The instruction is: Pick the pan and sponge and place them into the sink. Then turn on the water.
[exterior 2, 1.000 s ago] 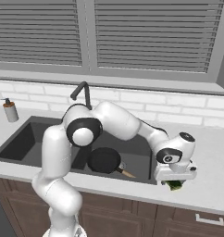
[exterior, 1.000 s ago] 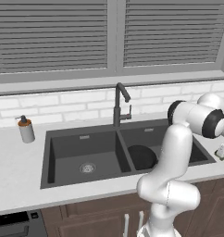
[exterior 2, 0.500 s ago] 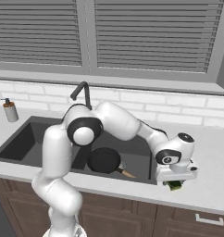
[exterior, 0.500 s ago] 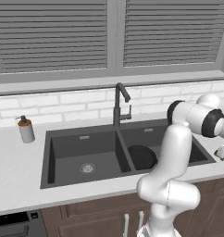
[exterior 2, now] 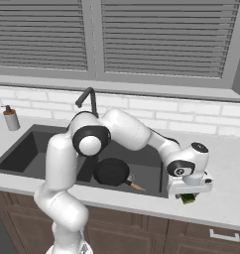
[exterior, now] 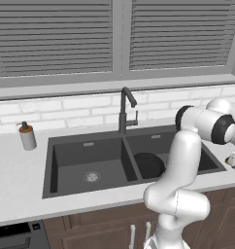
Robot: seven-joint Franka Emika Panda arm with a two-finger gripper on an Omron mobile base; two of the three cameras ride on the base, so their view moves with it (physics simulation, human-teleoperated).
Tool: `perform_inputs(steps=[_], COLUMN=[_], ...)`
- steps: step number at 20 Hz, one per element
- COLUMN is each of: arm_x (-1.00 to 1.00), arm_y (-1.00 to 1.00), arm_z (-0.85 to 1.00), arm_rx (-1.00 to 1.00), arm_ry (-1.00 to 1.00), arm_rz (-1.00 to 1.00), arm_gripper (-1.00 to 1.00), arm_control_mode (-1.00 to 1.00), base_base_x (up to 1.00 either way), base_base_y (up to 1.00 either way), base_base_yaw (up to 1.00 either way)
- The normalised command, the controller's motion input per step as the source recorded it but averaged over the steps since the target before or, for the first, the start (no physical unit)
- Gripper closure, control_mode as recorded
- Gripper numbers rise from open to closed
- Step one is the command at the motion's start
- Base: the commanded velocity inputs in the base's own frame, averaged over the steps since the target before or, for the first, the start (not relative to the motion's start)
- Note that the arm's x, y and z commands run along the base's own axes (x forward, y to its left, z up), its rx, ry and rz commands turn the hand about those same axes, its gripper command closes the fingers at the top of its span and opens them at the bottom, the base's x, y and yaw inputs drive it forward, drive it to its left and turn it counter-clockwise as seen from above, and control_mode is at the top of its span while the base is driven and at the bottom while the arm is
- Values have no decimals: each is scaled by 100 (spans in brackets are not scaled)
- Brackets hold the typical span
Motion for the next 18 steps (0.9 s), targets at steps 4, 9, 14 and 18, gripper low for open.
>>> perform_inputs(steps=[4, 9, 14, 18], arm_x=[-2, 0, 0, 0], arm_y=[9, 46, 90, 96], arm_z=[15, 23, 30, 43], arm_rx=[0, 0, -1, 0], arm_ry=[0, 0, -6, -2], arm_rz=[-1, -6, -12, -11], arm_gripper=[100, 100, 100, 100], arm_control_mode=[-100, -100, -100, -100], base_base_x=[0, 0, 0, 0], base_base_y=[0, 0, 0, 0], base_base_yaw=[0, 0, 0, 0])
